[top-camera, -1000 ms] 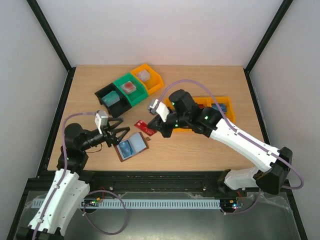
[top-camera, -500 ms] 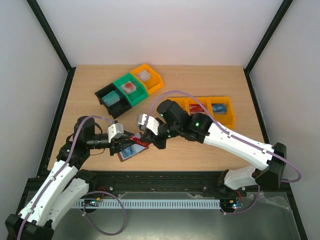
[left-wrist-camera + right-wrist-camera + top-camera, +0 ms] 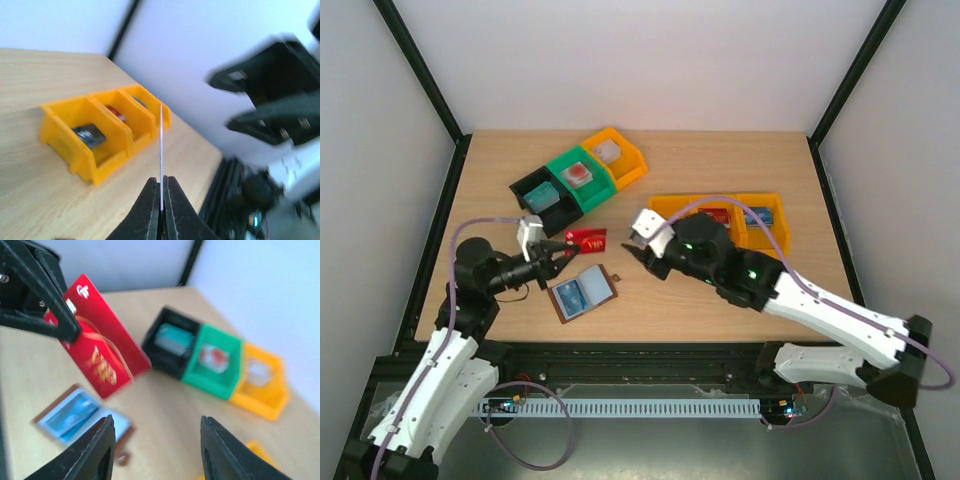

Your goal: Take the credit cards out of the card holder

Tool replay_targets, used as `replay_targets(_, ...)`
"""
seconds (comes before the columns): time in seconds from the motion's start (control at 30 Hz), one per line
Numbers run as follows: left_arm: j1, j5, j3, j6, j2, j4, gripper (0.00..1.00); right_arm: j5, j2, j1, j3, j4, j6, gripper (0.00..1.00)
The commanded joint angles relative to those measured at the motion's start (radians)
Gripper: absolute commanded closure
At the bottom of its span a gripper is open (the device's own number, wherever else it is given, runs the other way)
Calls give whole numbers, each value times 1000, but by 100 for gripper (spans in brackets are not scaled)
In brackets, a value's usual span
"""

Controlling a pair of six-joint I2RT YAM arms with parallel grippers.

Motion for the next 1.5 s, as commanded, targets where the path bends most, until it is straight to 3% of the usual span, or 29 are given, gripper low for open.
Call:
replay_targets(0.0,97,-179,-23,-572,-15,310,98,213,-171,6,-212,498,-192,53)
replay_targets(0.1,140,-236,-5,-730,-17,290,98,136,-226,14,-402,863,-382,51)
replay_targets(0.2,153,-252,18,-766,-14,263,98,171,-168,79,-523,1181,-616,46)
replay_targets(0.27,153,-237,11,-778,-19,309,98,231,-98,86,-496,1309,-516,42)
replay_targets(0.33,154,-227,-11,-789,-33,361,98,291,-60,49,-347,1157,-184,40)
replay_targets(0.43,157,-200,-38,-792,-73,457,98,53,-26,-59,-178,893,216,37)
replay_targets(0.63,158,-159,-75,-799,-112,600,98,-345,24,-122,-124,875,606,27)
replay_targets(0.73,153,-156,-87,-804,-118,624,98,-446,96,-128,-46,816,742,22)
replay_targets(0.87,147,-149,-88,-798,-121,633,98,-543,200,-129,76,721,813,22)
replay_targets(1.1,147,-144,-90,-793,-123,630,98,-604,265,-128,104,716,852,46)
replay_targets(1.27,146,-146,-99,-793,-126,632,98,-622,280,-129,104,731,875,77)
replay_targets(1.33,145,-147,-106,-792,-126,632,98,-613,280,-129,109,724,874,96)
replay_targets(1.47,144,-155,-117,-782,-135,591,98,-520,262,-137,129,636,838,98)
